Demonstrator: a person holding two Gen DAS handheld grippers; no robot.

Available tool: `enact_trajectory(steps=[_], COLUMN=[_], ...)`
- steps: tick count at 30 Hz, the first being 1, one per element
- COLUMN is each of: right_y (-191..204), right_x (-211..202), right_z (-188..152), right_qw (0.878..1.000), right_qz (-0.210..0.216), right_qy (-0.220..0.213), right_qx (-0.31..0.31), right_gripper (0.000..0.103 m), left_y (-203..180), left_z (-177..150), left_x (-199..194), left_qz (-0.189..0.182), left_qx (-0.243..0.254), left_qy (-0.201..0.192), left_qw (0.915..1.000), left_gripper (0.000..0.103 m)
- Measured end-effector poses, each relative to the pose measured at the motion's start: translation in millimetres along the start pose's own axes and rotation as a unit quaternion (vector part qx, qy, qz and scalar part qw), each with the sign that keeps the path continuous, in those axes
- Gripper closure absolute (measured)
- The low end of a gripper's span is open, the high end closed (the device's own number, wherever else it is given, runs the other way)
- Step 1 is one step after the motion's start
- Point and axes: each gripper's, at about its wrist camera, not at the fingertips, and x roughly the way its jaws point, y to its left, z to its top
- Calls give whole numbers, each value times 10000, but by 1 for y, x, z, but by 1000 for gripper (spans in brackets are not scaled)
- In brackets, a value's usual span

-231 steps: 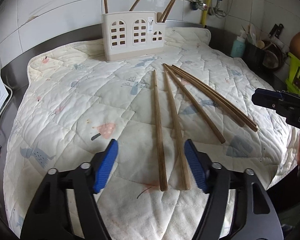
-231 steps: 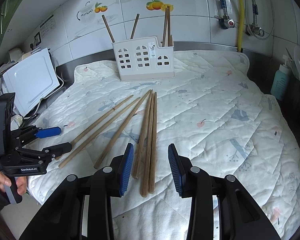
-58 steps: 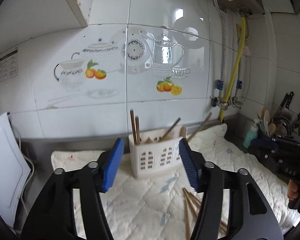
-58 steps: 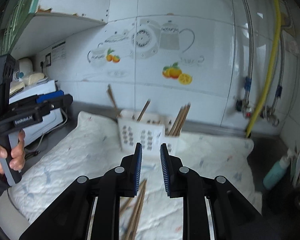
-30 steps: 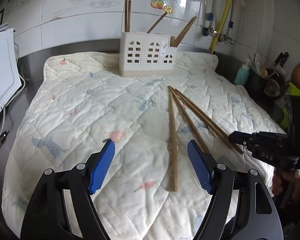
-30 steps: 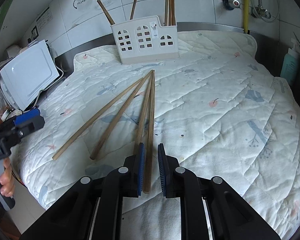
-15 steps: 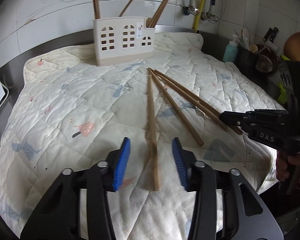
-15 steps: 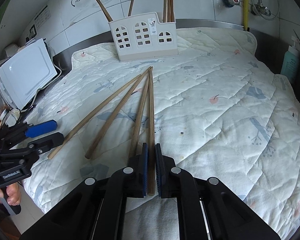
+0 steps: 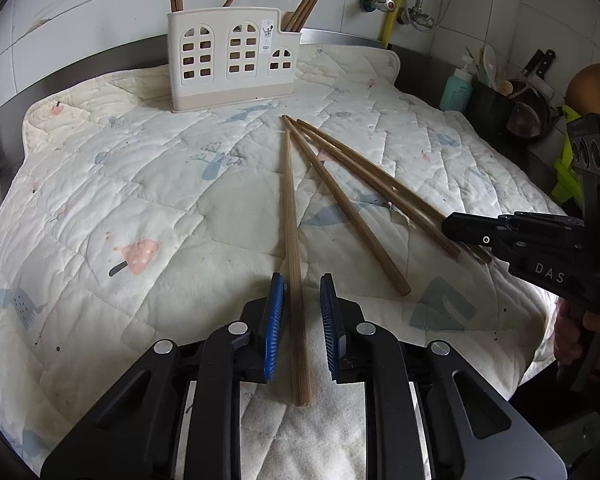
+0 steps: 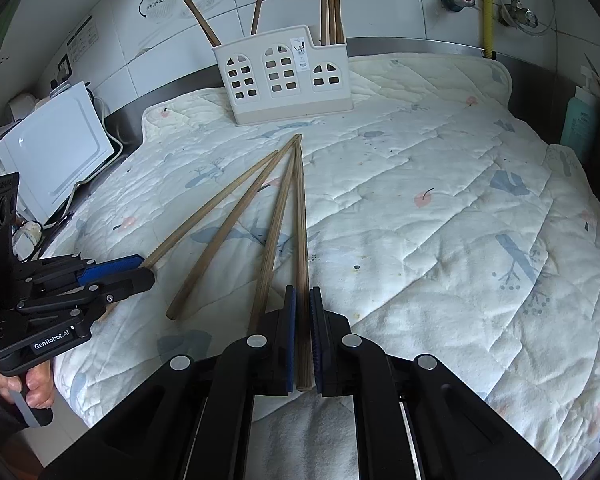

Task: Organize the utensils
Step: 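Close the left tool on a chopstick while the right tool grasps another, then lift the held chopsticks in both tools over the white holder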

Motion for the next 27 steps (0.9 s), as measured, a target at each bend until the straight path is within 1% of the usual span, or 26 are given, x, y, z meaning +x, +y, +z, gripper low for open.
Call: enact_trajectory(steps=[2,5,8,14,18,23,27], right_y=[0,-1,-1,0,3,9,18], right_x=[0,1,0,-5,-21,-51,-70], right_z=[0,0,0,0,7,27,48], right_qw=[10000,10000,10000,10000,9996,9972,9942], right_qz=[-8,1,0,-24,-17,-6,-18], right_qy=[-1,-4,-14,-71,-293,-742,-1022], right_qx=[-4,22,32,49,31,-105,-339], right_gripper=[96,96,96,96,97,97,97], left_y=[-1,-1,1,0,3,10,9], left_z=[0,0,-1,-1,5,18,28], left_x=[0,0,-1,-4,-20,-45,-53], left_qz=[36,129,176,270,249,184,235], left_qx=[12,12,-104,-127,-178,-326,-228], left_qy=[12,5,-4,-31,-274,-671,-801], left_qw=[10000,9999,9998,9996,9992,9970,9963], left_gripper=[86,92,97,98,98,98,98])
